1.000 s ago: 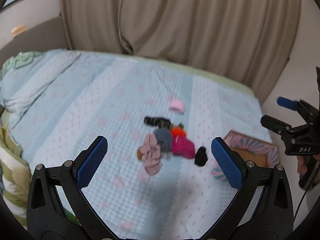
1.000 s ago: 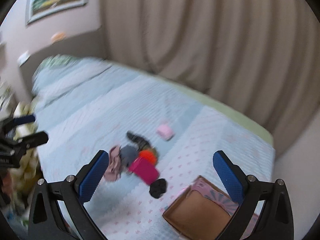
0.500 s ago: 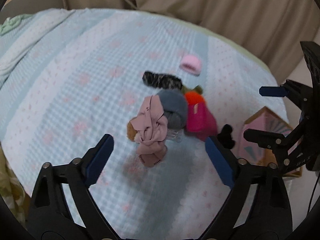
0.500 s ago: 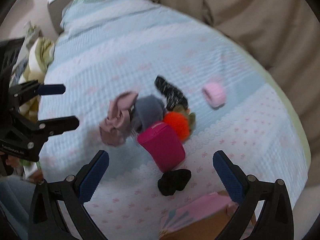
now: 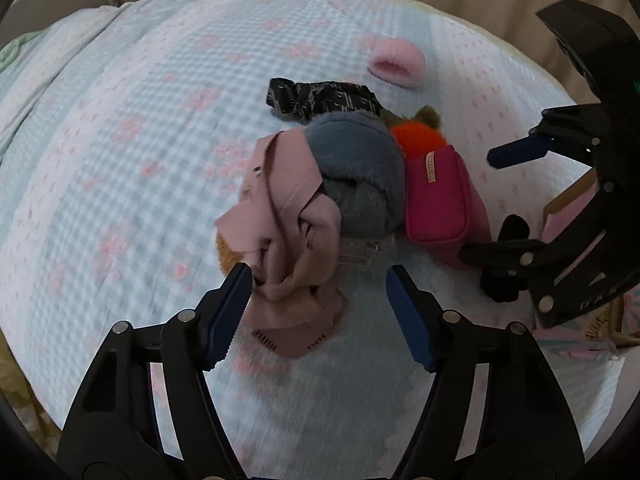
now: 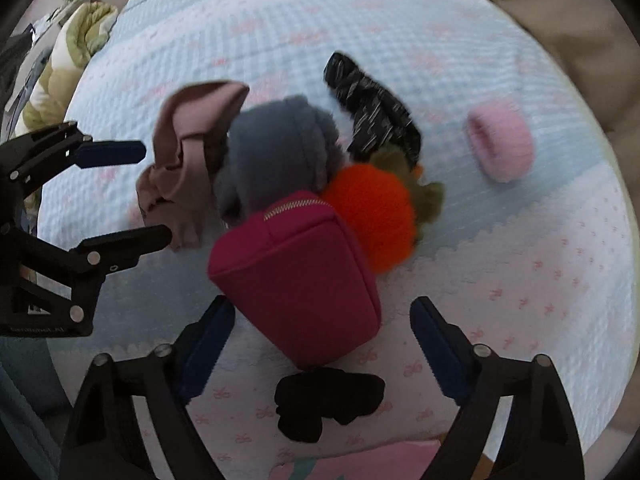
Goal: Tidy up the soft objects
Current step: 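Grasp the pink-beige cloth with left tool while right tool grasps the pink pouch, then lift the cloth with left tool while right tool carries the pouch to the box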
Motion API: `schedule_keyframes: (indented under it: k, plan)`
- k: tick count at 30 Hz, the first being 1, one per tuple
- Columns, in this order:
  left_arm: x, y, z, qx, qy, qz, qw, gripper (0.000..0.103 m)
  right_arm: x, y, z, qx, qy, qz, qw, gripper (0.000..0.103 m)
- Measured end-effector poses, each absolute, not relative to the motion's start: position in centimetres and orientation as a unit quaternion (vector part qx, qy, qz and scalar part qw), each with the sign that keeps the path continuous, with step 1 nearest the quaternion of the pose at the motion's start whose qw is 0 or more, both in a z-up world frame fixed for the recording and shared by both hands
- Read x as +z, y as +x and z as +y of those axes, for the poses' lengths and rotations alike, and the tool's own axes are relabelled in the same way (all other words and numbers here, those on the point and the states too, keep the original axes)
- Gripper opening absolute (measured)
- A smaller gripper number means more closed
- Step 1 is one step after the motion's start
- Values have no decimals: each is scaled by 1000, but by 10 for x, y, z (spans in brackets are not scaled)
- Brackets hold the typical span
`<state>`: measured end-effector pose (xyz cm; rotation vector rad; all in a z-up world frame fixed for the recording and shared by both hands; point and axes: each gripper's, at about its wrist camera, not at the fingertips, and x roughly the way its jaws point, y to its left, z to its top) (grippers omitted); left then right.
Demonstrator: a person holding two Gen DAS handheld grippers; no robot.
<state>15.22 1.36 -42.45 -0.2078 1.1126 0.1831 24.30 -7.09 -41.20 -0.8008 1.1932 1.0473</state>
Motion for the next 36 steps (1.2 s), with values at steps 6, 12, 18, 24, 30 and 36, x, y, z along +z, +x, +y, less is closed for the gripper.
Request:
schedule_keyframes:
  k: [6, 12, 18, 24, 30, 36]
  plan:
    - [-438, 168, 13, 95, -85, 537, 834, 66, -433, 246, -63, 469, -369, 531, 602, 78]
    - [-448, 178, 23, 113, -75, 547, 826, 30, -437, 248, -63, 463, -375, 527, 606, 64]
    - [-444, 175, 38, 115, -88, 543, 827, 20, -433, 245, -70, 443, -370, 518, 632, 49]
    - [-429, 164, 37, 99, -90, 530, 837, 12, -421, 237, -73, 418, -348, 526, 654, 43]
    - [-408, 154, 34, 95, -94, 511, 849, 12, -396, 233, -86, 395, -316, 523, 686, 42]
    - [-372, 139, 35, 100, -95, 485, 864, 12, -351, 224, -109, 369, -261, 517, 727, 42]
